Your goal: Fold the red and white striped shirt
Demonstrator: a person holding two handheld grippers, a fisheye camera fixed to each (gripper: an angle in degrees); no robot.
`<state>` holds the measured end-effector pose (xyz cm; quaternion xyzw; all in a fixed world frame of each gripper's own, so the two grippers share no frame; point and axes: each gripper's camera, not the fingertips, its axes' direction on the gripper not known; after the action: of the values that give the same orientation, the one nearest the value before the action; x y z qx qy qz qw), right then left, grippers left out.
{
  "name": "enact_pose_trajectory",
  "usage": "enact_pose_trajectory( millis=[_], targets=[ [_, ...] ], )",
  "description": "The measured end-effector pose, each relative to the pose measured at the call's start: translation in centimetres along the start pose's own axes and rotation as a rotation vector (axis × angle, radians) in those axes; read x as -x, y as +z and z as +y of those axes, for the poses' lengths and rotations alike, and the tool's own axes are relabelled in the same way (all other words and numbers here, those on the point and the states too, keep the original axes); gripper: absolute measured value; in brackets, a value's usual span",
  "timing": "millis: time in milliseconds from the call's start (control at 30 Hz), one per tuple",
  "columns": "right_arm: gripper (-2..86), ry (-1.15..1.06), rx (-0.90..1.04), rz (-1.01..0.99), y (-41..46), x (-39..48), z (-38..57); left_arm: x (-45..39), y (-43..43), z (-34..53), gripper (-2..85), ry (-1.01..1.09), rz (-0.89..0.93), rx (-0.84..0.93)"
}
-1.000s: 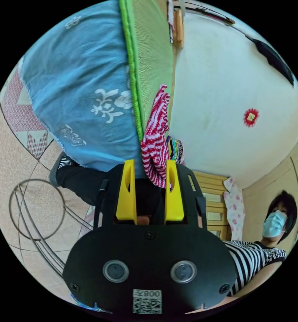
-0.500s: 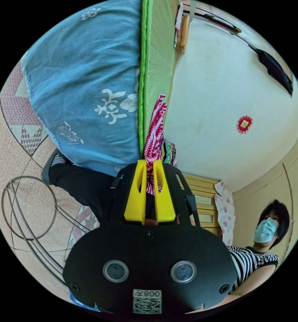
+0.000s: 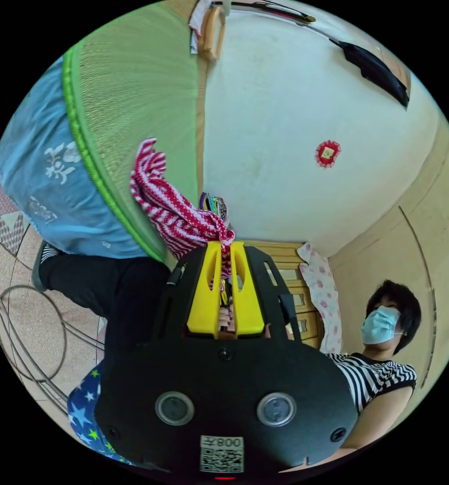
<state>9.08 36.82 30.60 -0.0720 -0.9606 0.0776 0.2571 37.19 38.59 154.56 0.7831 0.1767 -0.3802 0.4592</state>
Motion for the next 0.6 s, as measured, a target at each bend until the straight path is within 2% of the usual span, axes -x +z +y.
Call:
enact_pose_trajectory(
  millis=[300,600],
  targets=[
    [2.3,-0.174,-0.096,-0.094,-11.6,0.2,7.7,-7.3,8.4,2.8,2.9,0.167,0.120,0.093],
    [2.3,-0.329,-0.238,-0.143,-24.6,-1.4,15.3,-12.6,20.6,5.3,2.8,0.277,0.221,0.226]
  ],
)
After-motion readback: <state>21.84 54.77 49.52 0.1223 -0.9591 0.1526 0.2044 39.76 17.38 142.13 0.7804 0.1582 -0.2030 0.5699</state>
